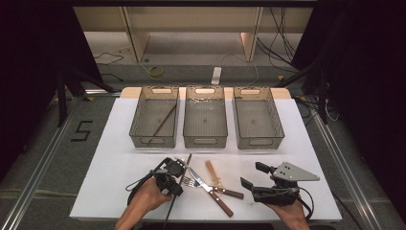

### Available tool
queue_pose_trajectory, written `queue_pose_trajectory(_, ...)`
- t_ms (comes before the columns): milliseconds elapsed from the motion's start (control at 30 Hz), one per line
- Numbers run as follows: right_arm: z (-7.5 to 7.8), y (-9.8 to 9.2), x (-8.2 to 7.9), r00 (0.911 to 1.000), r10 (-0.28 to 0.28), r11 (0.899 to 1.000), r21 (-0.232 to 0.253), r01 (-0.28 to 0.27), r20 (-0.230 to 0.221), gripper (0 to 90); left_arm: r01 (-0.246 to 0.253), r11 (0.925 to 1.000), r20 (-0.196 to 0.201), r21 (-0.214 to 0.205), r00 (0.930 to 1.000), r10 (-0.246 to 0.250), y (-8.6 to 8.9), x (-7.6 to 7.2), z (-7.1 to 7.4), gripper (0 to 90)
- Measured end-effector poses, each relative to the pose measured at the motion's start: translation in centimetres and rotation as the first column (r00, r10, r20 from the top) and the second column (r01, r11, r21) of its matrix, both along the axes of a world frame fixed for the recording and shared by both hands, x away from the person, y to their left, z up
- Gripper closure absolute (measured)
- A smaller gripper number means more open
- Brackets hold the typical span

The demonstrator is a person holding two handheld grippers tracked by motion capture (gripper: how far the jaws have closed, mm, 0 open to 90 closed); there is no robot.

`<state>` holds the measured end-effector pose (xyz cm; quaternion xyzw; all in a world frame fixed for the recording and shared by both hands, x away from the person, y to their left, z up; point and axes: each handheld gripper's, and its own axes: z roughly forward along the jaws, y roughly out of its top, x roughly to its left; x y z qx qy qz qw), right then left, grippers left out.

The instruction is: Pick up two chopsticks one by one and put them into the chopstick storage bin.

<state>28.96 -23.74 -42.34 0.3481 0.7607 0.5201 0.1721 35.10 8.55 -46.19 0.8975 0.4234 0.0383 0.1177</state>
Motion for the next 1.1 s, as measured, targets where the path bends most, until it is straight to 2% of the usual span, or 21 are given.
queue_pose_trajectory(300,0.0,0.0,0.0,1.0000,-0.001,1.000,-0.003,0.001,0.000,24.9,0.008,0.9999,0.002,0.011,1.0000,-0.008,0.3,0.1,0.0,74.2)
queue_pose_trajectory(533,0.0,0.1,0.0,1.0000,0.001,1.000,-0.005,-0.001,0.002,25.0,0.004,1.0000,-0.012,-0.001,0.9999,-0.004,0.7,0.4,0.0,82.5)
queue_pose_trajectory(800,0.0,0.1,0.0,1.0000,0.002,1.000,-0.006,-0.002,0.001,25.0,-0.001,0.9999,-0.015,-0.012,0.9999,0.001,0.9,0.4,0.0,84.4)
queue_pose_trajectory(1100,0.0,0.1,0.0,1.0000,0.004,1.000,-0.003,-0.004,0.001,25.1,0.019,0.9992,-0.025,-0.035,0.9995,-0.020,1.3,0.6,0.0,84.6)
